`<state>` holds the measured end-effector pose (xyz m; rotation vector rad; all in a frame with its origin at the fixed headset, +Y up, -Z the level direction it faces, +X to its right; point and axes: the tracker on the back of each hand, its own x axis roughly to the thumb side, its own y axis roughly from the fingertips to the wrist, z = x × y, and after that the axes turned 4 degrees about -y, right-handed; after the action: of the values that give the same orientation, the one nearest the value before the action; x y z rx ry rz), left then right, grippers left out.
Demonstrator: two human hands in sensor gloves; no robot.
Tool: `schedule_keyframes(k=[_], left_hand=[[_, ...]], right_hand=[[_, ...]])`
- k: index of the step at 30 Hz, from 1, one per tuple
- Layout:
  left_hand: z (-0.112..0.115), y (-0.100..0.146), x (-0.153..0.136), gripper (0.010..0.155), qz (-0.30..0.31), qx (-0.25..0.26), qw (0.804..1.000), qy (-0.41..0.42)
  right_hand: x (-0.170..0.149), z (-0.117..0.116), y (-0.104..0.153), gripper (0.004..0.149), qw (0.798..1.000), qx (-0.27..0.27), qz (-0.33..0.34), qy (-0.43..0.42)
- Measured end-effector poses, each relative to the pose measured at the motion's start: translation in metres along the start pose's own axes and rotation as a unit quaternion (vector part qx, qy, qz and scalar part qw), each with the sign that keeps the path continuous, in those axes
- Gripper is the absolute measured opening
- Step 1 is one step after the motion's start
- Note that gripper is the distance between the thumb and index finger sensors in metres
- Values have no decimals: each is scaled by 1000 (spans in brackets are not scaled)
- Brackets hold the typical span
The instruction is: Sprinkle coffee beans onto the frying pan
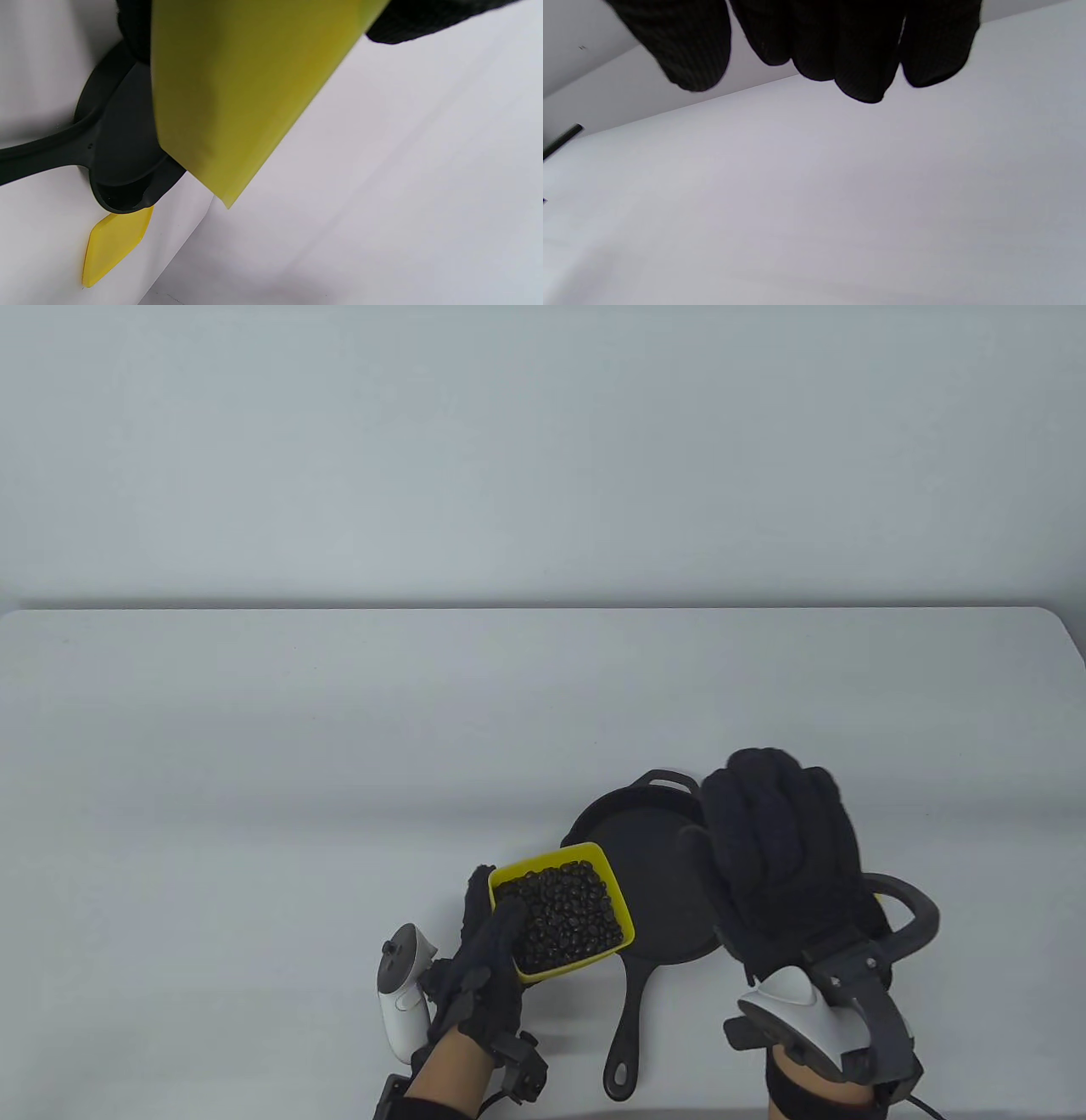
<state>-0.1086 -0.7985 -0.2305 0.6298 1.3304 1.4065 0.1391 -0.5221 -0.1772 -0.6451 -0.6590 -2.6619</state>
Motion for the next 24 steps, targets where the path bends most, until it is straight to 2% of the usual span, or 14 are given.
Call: schedule_keyframes(k=[1,3,6,7,8,10,11,13,15,19,24], left_hand=[[1,0,-1,83,0,0,1000,-1],[3,-2,-2,83,2,0,1000,-1],[5,-3,-4,83,5,2,1000,0],[6,-4,-4,83,7,5,1000,0],[7,-4,-5,83,9,7,1000,1],[7,-3,-6,83,11,10,1000,6],[7,-3,-5,83,11,11,1000,7],[6,-2,-4,83,16,11,1000,2],[6,-1,-3,83,22,11,1000,-2],[12,-1,-3,83,27,8,1000,-13],[15,-1,-3,82,20,4,1000,-8]], right_hand=[[8,-9,0,64,1000,7,20,-15],[22,-33,1,67,995,71,59,-45],[38,-80,5,74,965,228,79,-101],[41,-103,10,71,936,311,57,-154],[41,-114,14,71,919,343,37,-194],[42,-136,24,75,856,435,-26,-278],[40,-145,29,78,833,461,-47,-304],[35,-158,36,81,810,490,-74,-314],[32,-170,45,86,773,534,-97,-328],[38,-185,58,90,747,564,-106,-334],[44,-198,66,81,718,561,-130,-392]])
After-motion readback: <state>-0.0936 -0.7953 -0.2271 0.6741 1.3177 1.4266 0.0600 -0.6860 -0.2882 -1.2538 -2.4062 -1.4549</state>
